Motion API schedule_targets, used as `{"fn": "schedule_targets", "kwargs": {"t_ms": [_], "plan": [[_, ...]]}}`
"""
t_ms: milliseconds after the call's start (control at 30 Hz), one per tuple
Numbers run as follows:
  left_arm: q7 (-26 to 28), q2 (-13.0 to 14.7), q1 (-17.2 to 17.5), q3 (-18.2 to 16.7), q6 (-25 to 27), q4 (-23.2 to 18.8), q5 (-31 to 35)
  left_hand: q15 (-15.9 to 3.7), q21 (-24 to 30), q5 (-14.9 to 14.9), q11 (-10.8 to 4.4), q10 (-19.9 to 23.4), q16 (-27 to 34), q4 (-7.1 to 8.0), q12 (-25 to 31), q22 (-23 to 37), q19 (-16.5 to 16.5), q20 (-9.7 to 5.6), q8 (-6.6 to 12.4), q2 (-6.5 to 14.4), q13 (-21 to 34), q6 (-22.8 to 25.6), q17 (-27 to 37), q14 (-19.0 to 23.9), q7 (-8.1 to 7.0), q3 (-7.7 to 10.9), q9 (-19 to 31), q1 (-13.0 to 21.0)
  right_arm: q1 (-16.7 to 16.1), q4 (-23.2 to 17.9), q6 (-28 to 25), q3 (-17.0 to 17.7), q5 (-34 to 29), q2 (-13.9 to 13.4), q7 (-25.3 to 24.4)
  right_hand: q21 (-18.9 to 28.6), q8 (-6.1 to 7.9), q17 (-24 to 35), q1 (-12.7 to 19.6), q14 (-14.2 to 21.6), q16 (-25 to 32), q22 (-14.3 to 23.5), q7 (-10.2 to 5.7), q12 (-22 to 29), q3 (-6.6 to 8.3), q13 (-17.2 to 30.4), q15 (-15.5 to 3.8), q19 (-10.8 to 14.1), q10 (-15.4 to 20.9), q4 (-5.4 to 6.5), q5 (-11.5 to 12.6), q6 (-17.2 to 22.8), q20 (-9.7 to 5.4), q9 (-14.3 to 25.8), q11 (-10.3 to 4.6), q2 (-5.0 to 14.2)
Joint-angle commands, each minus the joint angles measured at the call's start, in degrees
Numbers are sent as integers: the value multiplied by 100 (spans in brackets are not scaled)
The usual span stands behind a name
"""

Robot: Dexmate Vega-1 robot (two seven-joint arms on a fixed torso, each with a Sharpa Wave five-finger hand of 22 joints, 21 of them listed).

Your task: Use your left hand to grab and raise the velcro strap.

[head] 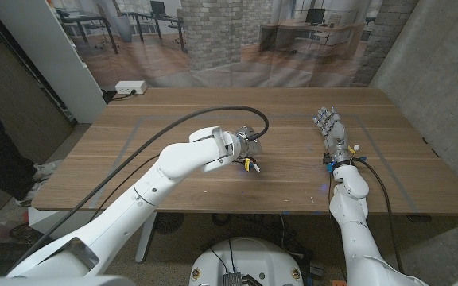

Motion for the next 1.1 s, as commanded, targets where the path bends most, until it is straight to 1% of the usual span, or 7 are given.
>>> {"fn": "schedule_targets", "kwargs": {"t_ms": [33,367,500,700,800,867,1100], "plan": [[1238,292,349,-118,331,-235,578,-832,59,-9,-170,198,9,38,34,10,46,-23,25,151,12,237,3,73,-200,32,32,212,-52,-86,-13,-35,-16,-8,-44,-15,-23,-5,-26,36,-11,24,5,-25,-19,20,7,8,3,8,58,25,0,12,-17,-27],[2085,435,645,-276,729,-334,818,-868,122,-17,-187,235,-16,55,41,10,84,-35,27,133,-15,294,-19,122,-222,36,32,194,-146,-228,-54,-84,-46,-3,-80,-17,-27,-6,-27,38,-15,24,2,-30,-20,20,1,7,2,5,62,23,-3,12,-20,-25],[2723,585,814,-298,1007,-377,1126,-872,148,-18,-192,264,-34,51,53,9,92,-44,29,116,-20,324,-37,149,-218,46,32,196,-186,-288,-61,-107,-51,1,-89,-18,-27,-6,-29,38,-18,24,0,-31,-21,20,4,8,5,4,64,26,-1,12,-8,-24],[3290,688,1033,-377,1363,-382,1335,-893,189,-20,-223,291,-46,48,59,7,112,-55,23,103,-34,340,-54,208,-234,62,34,201,-260,-420,-91,-154,-96,11,-145,-18,-30,-6,-29,42,-20,24,3,-33,-22,21,0,11,7,1,67,25,-2,12,-9,-24],[3534,697,1135,-432,1546,-351,1383,-895,212,-21,-234,314,-56,51,69,6,134,-60,32,97,-36,374,-62,224,-245,68,38,197,-316,-514,-112,-187,-125,19,-175,-17,-30,-6,-30,43,-21,24,-1,-34,-23,21,0,12,7,0,68,26,1,12,-13,-24],[3555,686,1156,-438,1589,-345,1407,-900,224,-21,-238,329,-46,50,75,5,140,-67,32,96,-36,381,-64,268,-248,74,41,200,-335,-547,-127,-201,-132,20,-193,-18,-29,-6,-30,43,-22,24,-1,-35,-23,21,-4,11,5,0,69,30,0,12,-11,-24],[4235,714,1402,-579,1986,-238,1428,-908,271,-23,-241,374,-70,44,85,0,168,-89,29,72,-53,407,-85,315,-261,95,45,205,-451,-741,-174,-275,-200,41,-291,-18,-32,-6,-30,46,-24,24,-2,-36,-25,21,-5,13,10,-3,73,27,0,12,-14,-23]]}}
